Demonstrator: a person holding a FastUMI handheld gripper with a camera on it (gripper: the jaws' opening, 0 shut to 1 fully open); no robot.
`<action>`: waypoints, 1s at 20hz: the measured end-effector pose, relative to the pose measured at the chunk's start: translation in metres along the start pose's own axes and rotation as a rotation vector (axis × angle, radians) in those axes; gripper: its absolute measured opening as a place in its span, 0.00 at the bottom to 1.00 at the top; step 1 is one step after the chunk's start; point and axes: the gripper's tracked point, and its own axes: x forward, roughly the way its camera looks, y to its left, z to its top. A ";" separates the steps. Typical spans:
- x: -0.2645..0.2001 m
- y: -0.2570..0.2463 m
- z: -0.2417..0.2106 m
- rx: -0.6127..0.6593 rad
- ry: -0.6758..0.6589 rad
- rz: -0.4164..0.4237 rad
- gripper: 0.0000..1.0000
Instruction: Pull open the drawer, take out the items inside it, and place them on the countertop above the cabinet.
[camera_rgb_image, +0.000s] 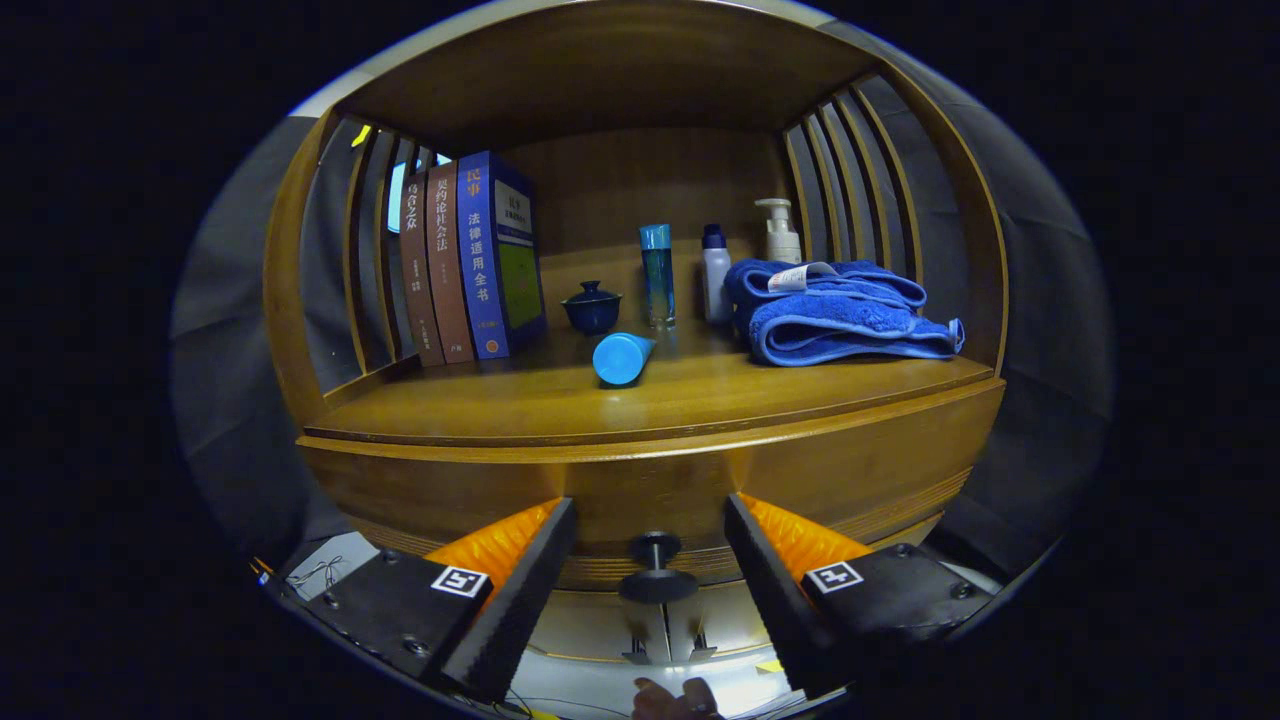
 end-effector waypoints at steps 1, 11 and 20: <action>-0.001 0.000 0.000 0.000 0.002 0.001 1.00; -0.016 0.002 0.023 -0.026 -0.022 -0.005 1.00; -0.085 0.002 0.107 -0.030 -0.163 0.004 1.00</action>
